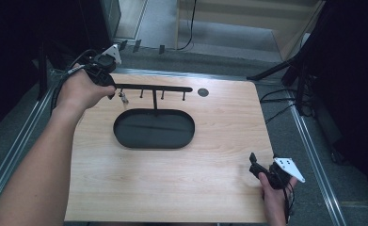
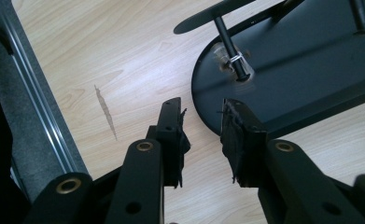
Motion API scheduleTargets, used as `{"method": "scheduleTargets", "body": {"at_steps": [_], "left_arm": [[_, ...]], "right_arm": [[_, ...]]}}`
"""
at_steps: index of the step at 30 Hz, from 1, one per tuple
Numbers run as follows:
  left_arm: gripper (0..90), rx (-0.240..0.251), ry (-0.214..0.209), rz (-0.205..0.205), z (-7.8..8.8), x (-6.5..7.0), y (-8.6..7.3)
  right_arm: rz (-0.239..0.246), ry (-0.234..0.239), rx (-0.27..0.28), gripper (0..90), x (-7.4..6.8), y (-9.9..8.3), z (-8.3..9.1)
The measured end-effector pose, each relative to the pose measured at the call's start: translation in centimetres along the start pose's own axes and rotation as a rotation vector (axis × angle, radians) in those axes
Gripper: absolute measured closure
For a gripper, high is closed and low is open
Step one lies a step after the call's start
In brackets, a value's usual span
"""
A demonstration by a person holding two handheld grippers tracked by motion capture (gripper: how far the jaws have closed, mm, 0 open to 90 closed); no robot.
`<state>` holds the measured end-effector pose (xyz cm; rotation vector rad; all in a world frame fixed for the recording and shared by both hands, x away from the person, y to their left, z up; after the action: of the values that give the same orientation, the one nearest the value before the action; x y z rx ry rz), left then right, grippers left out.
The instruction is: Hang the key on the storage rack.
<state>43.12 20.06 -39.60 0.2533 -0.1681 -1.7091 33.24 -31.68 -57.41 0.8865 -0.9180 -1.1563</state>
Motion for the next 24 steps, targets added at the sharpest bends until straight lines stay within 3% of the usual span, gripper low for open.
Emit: {"method": "scheduleTargets", "body": {"at_steps": [14,24], "left_arm": [[69.1,-0.05,-0.016,0.014,-1.7,-1.5,-2.4],[55.3,-0.08,-0.047,0.039,-3.3,-2.8,-4.7]], "right_arm": [[0.0,-0.001,-0.004,9.6,-0.1,0.0,0.0],[0.0,-0.003,-0.008,9.6,-0.1,0.0,0.0]]}}
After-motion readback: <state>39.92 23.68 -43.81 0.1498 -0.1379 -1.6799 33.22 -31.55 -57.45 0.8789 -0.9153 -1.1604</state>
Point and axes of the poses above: each handheld gripper's, and its own axes: z roughly backward along the jaws, y roughly out of its top, x roughly to its right, the point moved 8 cm from there along -z, roughly forward along the jaws, and after that the axes turned 12 degrees about z, right-handed, at the moved point
